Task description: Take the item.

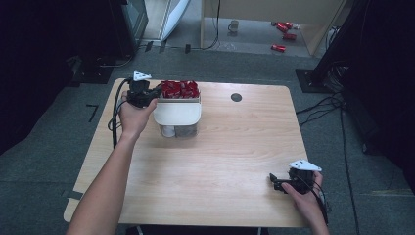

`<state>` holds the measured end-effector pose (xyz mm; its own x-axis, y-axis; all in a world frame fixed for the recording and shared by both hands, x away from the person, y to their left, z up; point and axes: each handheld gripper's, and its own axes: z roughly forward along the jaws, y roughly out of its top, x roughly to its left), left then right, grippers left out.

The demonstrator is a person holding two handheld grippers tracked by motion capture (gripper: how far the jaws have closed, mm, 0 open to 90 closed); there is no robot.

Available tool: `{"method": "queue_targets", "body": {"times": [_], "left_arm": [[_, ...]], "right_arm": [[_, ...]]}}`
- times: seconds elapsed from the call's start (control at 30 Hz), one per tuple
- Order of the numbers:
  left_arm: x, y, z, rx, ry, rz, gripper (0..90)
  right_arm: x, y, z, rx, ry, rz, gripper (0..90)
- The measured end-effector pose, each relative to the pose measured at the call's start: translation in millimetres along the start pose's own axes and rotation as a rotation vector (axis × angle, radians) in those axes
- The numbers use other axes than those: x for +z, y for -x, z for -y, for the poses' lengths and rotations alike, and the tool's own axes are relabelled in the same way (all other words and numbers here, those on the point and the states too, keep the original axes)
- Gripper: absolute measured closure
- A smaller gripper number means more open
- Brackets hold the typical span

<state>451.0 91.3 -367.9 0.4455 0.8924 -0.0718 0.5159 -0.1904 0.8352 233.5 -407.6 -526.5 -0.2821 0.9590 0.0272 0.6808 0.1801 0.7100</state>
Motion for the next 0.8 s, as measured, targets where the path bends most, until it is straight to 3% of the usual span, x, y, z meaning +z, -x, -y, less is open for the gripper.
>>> {"method": "queue_targets", "body": {"times": [0.2,0.37,0.6,0.8], "left_arm": [[-13.9,-5.0,-6.6,-0.004,0.042,-0.007,90.0],[-35.6,-9.7,-15.5,-0.011,0.122,-0.013,90.0],[-58.2,-13.8,-26.0,-0.018,0.19,-0.02,90.0],[-90.5,-20.7,-39.3,-0.024,0.285,-0.046,90.0]], "right_arm": [[0.0,0.0,0.0,0.0,0.0,0.0,0.0],[0.0,0.0,0.0,0.0,0.0,0.0,0.0],[0.0,-0.1,0.0,0.0,0.0,0.0,0.0],[0.0,-0.1,0.0,0.0,0.0,0.0,0.0]]}}
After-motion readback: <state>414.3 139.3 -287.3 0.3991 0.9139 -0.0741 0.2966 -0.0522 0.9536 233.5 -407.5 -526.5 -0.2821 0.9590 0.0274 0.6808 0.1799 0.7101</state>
